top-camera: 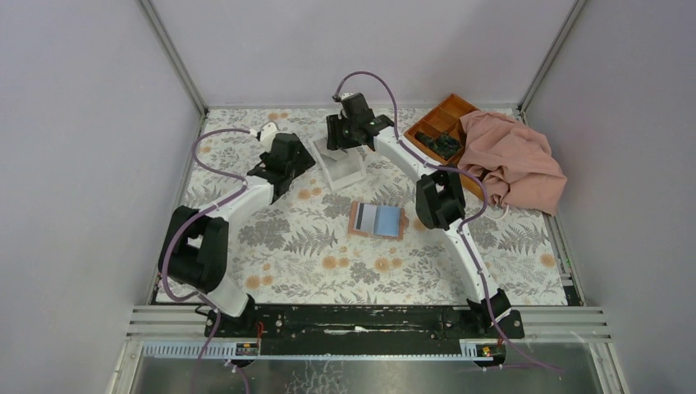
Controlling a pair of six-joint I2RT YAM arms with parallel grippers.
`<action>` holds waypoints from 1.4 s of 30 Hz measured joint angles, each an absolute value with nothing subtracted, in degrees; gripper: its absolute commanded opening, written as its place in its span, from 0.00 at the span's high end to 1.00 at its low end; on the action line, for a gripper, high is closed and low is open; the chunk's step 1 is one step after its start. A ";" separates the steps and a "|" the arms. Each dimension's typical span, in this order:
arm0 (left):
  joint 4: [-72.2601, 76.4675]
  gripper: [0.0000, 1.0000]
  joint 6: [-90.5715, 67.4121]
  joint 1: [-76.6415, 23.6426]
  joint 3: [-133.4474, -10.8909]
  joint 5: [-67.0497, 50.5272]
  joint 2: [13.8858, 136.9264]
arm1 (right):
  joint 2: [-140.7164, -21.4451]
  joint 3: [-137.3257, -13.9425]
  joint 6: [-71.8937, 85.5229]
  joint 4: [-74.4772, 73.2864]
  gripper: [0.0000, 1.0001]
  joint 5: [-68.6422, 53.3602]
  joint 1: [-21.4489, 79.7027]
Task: Put the credit cards into the card holder
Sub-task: Adjust the storage box at the center of the board.
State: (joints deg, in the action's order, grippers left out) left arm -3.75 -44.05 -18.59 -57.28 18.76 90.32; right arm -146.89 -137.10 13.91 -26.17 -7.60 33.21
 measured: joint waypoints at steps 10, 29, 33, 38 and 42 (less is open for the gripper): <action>3.44 0.31 -44.91 -18.22 -58.39 15.20 95.37 | -147.28 -136.92 13.67 -23.35 0.41 -8.54 32.91; 12.25 0.56 -45.52 -18.20 -60.14 7.11 105.12 | -146.82 -133.21 12.58 -16.95 0.42 -10.66 32.62; 13.98 0.71 -45.74 -18.20 -60.34 5.76 106.02 | -146.82 -133.19 12.34 -16.97 0.43 -11.14 32.56; 14.96 0.79 -46.50 -18.15 -60.38 5.06 106.24 | -146.17 -132.11 11.88 -16.82 0.43 -11.55 32.47; 15.07 0.82 -47.22 -17.93 -60.31 4.91 106.26 | -144.22 -129.23 11.51 -16.80 0.44 -11.66 32.29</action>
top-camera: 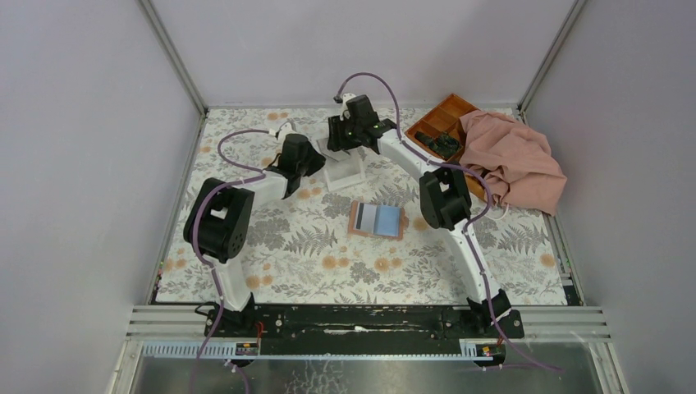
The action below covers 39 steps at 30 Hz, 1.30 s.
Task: Put the credit cards into the card holder
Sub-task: Adjust the storage box at the center of the board.
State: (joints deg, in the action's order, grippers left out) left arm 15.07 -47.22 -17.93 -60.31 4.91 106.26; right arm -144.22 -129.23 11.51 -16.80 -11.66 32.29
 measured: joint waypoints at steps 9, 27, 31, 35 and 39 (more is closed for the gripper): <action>16.27 0.93 -49.74 -18.55 -57.67 5.69 104.60 | -139.02 -122.28 10.57 -16.84 0.45 -11.75 32.25; 8.93 1.00 -55.16 -27.38 -50.52 18.52 93.84 | -136.51 -118.61 9.89 -17.63 0.46 -15.40 32.60; 8.69 1.00 -57.28 -28.38 -48.86 21.30 92.42 | -136.44 -118.45 9.80 -17.82 0.46 -16.10 32.82; 8.67 1.00 -59.75 -29.39 -47.24 23.79 91.53 | -135.79 -117.25 9.80 -17.80 0.46 -17.06 33.34; 8.73 1.00 -62.59 -30.28 -45.74 26.17 91.26 | -135.70 -117.12 9.63 -18.28 0.46 -17.69 34.17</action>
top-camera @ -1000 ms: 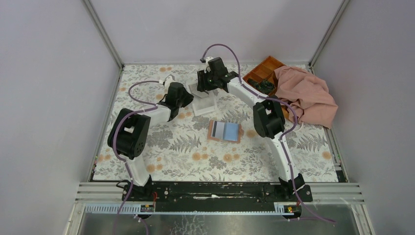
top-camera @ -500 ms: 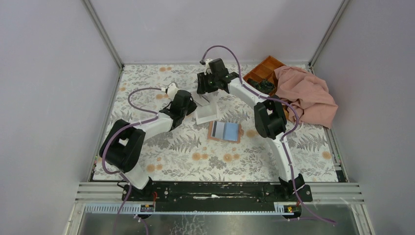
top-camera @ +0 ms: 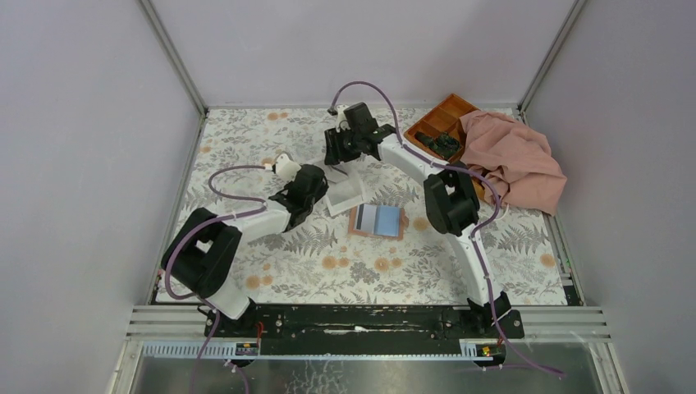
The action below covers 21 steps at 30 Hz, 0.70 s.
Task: Put the credit cards into the card holder
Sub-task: Adjust the storage box at the center of the board.
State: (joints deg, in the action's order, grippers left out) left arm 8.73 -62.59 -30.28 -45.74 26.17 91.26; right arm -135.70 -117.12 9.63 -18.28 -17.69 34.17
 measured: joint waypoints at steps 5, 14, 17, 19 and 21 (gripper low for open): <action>9.39 1.00 -67.48 -31.51 -42.81 29.45 89.82 | -135.72 -117.23 9.13 -19.70 0.47 -18.44 35.35; 9.45 1.00 -75.09 -32.08 -38.11 35.33 86.32 | -135.72 -118.24 8.45 -21.54 0.46 -19.42 37.50; 9.17 0.96 -75.90 -32.16 -38.11 36.47 86.30 | -135.72 -118.56 7.97 -22.52 0.46 -19.38 37.95; 9.04 0.90 -76.01 -32.16 -38.11 36.88 86.30 | -135.81 -119.17 7.62 -23.62 0.46 -19.14 38.17; 8.97 0.86 -75.96 -32.14 -38.11 37.12 86.32 | -135.96 -119.90 7.27 -24.75 0.46 -18.94 38.33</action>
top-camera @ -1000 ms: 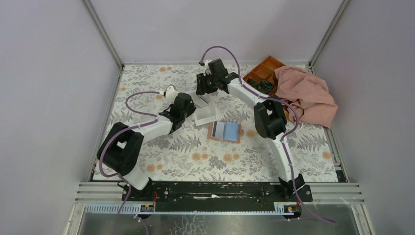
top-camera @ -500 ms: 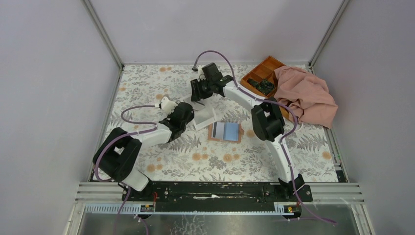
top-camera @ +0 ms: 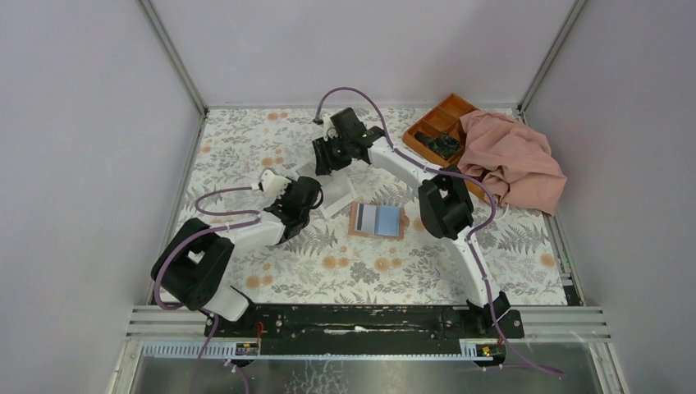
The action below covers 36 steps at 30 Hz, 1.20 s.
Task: Put the credit cards into the card holder
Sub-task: Adjust the storage box at the center of the board, then pick up the credit card from the storage box.
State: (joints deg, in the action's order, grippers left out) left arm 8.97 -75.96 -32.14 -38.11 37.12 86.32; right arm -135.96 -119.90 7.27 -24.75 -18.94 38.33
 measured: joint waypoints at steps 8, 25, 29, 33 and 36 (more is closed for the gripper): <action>10.22 0.63 -74.06 -32.10 -37.41 37.08 86.21 | -136.38 -122.39 6.28 -26.74 0.45 -18.46 38.52; 10.68 0.47 -67.05 -31.75 -37.41 35.81 80.97 | -142.39 -131.11 6.02 -28.73 0.44 -18.55 39.68; 10.70 0.47 -65.60 -30.96 -37.41 35.79 78.65 | -143.46 -132.29 6.04 -29.15 0.46 -18.57 40.34; 10.70 0.47 -64.73 -29.58 -36.67 35.24 77.58 | -143.85 -133.12 6.11 -29.43 0.50 -18.55 40.47; 10.70 0.47 -64.34 -28.82 -35.57 34.65 77.38 | -143.87 -133.25 6.15 -29.52 0.53 -18.46 40.51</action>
State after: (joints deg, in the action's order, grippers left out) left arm 10.70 -64.34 -28.82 -35.57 34.65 77.38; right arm -143.87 -133.25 6.15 -29.52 -18.46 40.51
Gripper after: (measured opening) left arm 0.532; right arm 0.493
